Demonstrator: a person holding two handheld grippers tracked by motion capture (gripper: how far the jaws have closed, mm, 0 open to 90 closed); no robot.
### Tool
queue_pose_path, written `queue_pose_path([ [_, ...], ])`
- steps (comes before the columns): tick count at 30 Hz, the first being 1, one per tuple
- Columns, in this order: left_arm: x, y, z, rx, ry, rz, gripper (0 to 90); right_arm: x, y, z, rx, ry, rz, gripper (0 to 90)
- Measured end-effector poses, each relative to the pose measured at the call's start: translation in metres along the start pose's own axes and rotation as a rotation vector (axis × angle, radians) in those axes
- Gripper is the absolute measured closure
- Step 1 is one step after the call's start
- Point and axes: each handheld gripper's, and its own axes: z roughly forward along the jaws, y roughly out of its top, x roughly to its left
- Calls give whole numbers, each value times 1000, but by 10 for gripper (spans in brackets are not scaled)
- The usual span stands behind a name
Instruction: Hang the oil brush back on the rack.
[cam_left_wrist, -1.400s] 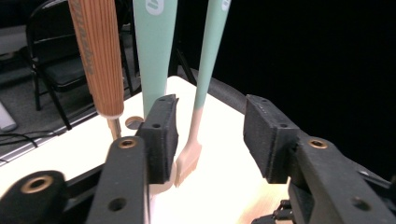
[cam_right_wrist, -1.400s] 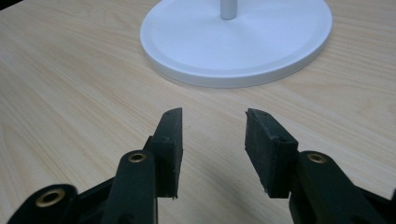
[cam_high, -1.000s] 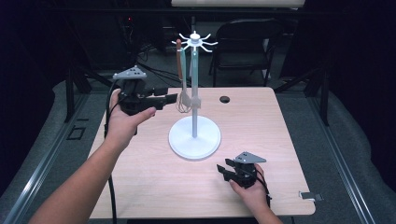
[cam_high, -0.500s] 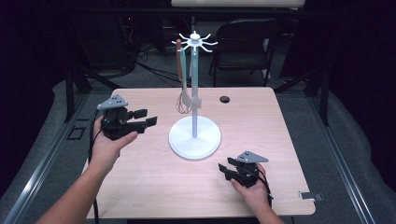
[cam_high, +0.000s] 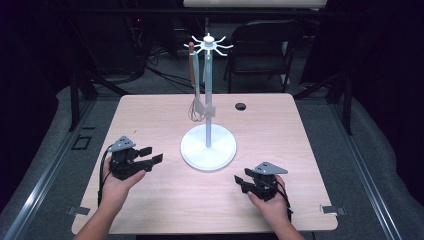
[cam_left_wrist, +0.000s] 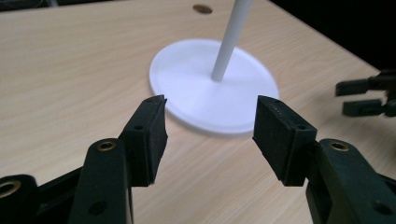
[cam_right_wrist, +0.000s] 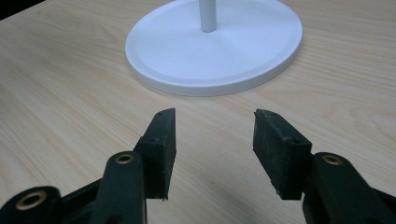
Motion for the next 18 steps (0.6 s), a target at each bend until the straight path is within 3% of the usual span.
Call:
queue_pose_path([
  [5,7,-25,5,38,43,-13,424,1,0,1,0,-1,-2,474],
  [10,15,-45,8,48,52,-45,423,1,-1,1,7,-12,-11,470],
  [18,20,-65,16,70,86,-28,419,2,-2,4,22,-13,-11,454],
])
